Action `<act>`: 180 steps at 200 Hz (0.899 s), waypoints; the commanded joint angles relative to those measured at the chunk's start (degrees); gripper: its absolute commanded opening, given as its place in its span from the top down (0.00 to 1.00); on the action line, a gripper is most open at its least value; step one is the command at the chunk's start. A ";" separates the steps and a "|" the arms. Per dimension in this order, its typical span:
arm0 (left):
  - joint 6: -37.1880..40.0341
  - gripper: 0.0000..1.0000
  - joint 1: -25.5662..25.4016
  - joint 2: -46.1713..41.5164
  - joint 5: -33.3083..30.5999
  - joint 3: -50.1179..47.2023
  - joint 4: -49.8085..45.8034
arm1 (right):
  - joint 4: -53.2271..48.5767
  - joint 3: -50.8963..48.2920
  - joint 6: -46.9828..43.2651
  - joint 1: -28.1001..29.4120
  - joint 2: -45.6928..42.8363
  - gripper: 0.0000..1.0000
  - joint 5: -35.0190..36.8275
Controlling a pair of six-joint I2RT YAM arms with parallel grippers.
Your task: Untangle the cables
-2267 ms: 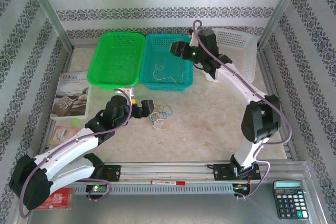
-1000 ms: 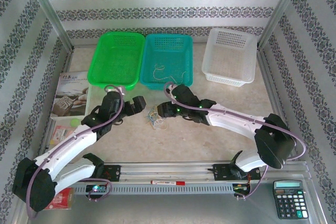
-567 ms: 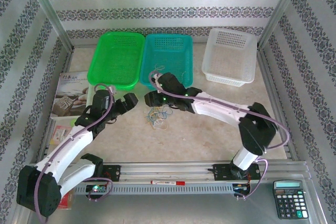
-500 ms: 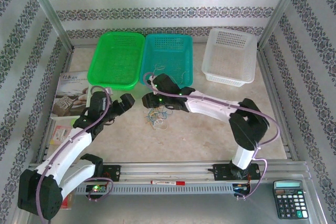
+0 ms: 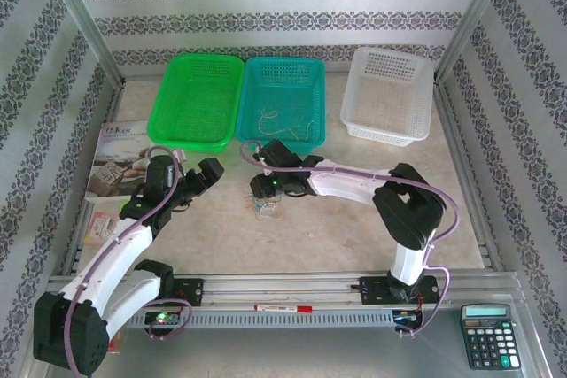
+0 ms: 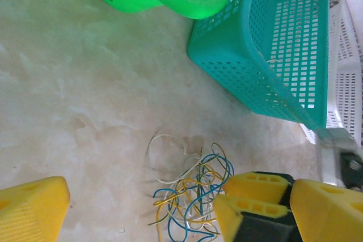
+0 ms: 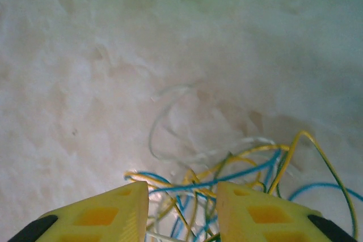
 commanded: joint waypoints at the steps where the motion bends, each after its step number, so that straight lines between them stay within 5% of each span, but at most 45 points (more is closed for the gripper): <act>1: 1.03 0.00 0.79 0.67 2.32 0.16 0.36 | 0.15 -1.52 0.31 0.38 -8.06 0.57 2.06; 68: 1.16 0.00 0.77 1.88 7.72 1.29 2.86 | 3.57 -15.53 4.44 -7.45 -17.88 0.54 2.80; 180: -2.24 0.00 -3.12 4.36 8.92 1.76 8.18 | 13.53 -18.03 8.71 -10.23 -6.56 0.61 -1.89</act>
